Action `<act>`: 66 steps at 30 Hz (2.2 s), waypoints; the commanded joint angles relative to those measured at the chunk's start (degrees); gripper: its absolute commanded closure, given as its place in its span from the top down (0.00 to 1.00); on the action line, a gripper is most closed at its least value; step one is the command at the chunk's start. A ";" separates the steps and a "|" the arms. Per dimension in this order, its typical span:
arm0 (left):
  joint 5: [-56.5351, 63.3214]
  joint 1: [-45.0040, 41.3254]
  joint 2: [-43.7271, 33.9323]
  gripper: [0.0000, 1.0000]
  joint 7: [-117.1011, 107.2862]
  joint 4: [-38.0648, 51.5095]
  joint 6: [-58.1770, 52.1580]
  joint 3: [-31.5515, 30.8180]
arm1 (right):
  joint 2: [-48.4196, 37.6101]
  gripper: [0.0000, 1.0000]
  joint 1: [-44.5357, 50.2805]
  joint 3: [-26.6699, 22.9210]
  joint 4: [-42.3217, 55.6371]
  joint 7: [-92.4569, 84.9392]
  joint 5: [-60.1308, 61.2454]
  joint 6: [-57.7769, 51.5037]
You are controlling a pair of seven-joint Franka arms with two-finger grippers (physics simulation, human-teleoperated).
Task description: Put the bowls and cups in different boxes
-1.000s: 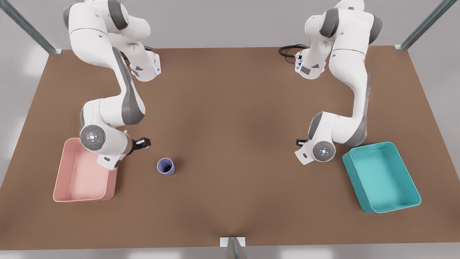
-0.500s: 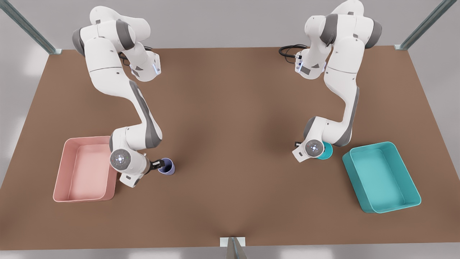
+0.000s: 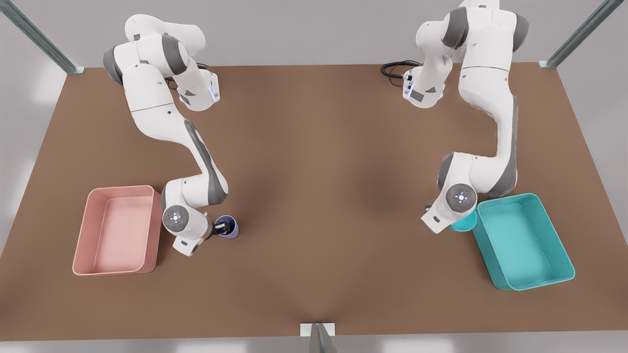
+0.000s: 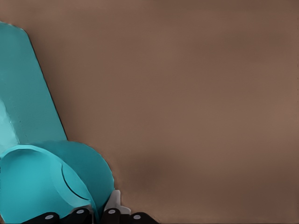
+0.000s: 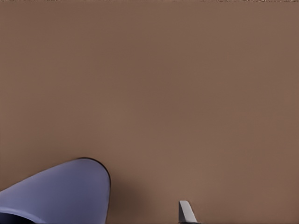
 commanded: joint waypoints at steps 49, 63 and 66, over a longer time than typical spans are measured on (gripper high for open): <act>-12.22 9.01 -12.08 1.00 13.51 8.74 -25.44 -6.43 | 5.32 1.00 -25.35 0.26 12.14 -57.41 4.33 1.73; -12.21 9.36 -11.64 1.00 13.60 8.74 -25.35 -6.43 | -5.31 0.99 -14.90 1.05 15.48 -30.45 3.54 -19.71; -12.21 9.36 -11.64 1.00 13.60 8.74 -25.35 -6.43 | -13.56 1.00 -9.09 1.05 14.25 -3.27 0.03 -35.70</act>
